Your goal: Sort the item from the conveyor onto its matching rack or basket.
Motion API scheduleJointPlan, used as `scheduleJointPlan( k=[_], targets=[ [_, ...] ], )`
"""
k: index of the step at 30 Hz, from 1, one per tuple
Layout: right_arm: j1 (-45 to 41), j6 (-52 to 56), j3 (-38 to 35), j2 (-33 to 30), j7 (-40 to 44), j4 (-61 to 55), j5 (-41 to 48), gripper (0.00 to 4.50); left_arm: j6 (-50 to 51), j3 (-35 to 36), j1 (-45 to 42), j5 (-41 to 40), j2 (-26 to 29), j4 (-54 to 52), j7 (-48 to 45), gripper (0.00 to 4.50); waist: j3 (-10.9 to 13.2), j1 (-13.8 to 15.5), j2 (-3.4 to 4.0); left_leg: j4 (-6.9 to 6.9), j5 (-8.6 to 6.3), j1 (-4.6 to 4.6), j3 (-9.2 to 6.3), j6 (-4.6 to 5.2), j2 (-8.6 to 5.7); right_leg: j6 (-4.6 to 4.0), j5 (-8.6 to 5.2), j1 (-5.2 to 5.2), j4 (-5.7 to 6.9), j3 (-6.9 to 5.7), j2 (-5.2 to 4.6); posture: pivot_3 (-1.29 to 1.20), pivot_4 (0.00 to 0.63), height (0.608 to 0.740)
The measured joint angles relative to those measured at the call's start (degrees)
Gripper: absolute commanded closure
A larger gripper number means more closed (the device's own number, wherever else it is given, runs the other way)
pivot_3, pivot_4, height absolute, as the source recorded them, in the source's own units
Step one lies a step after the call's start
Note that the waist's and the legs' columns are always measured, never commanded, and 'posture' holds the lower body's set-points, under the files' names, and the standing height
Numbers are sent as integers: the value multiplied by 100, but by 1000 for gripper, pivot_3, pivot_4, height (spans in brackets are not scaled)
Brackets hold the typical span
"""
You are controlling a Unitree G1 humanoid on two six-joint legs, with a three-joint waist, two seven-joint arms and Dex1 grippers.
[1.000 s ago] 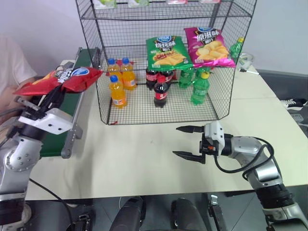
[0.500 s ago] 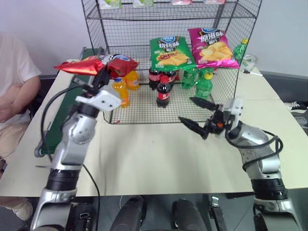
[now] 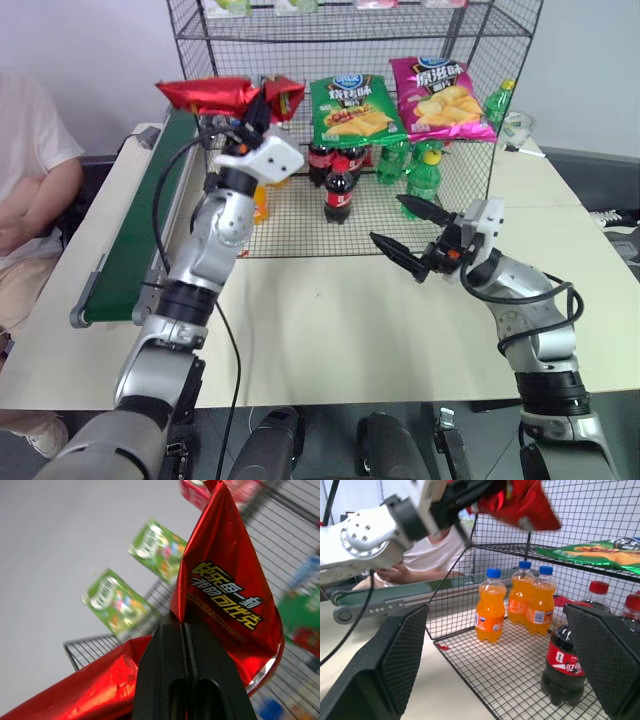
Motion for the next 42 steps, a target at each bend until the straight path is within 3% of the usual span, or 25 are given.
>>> scheduleJointPlan(
  k=[5, 12, 20, 23, 24, 28, 42],
  targets=[
    [71, 1, 3, -5, -8, -32, -45, 0, -155, -151, -261, 115, 58, 1048, 489, 4480, 1, 11, -1, 5, 1, -1, -1, 0, -2, 1, 0, -2, 7, 0, 1, 0, 150, 740],
    [85, 77, 8, -27, -13, -98, -81, 0, -554, -463, -1451, 150, -411, 3392, 1225, 4480, 3, 32, -4, 46, -7, -18, -1, 11, -13, 19, 6, 4, 9, -3, -7, 0, 150, 740],
    [254, 138, 5, -40, -59, -321, -80, 0, -745, -515, -1815, -161, -621, 4409, 1291, 4480, 3, 12, -6, 47, -8, -19, -1, 12, -13, 22, 6, 3, 9, -3, -7, 0, 150, 740],
    [283, 140, 5, -39, -69, -337, -84, 0, -824, -469, -1831, -371, -655, 4592, 1211, 3796, 3, 17, -6, 48, -8, -19, -1, 12, -13, 22, 6, 3, 9, -3, -7, 0, 150, 740],
    [283, 140, 7, -38, -78, -348, -85, 0, -822, -405, -1842, -502, -690, 4670, 1161, 3190, 3, 18, -6, 48, -8, -19, -1, 12, -13, 22, 6, 3, 9, -3, -6, 0, 150, 740],
    [284, 140, 12, -38, -93, -365, -89, 0, -843, -289, -1959, -724, -711, 4748, 1030, 1599, 3, 19, -6, 50, -8, -19, -1, 12, -13, 22, 6, 3, 12, -3, -7, 0, 150, 740],
    [332, 149, 58, -38, -95, -374, -94, 0, -1076, -249, -1863, -1132, -733, 4615, 675, 1599, 4, 18, -6, 56, -8, -20, -1, 13, -13, 22, 6, 4, 18, -3, -7, 0, 150, 740]
  ],
)
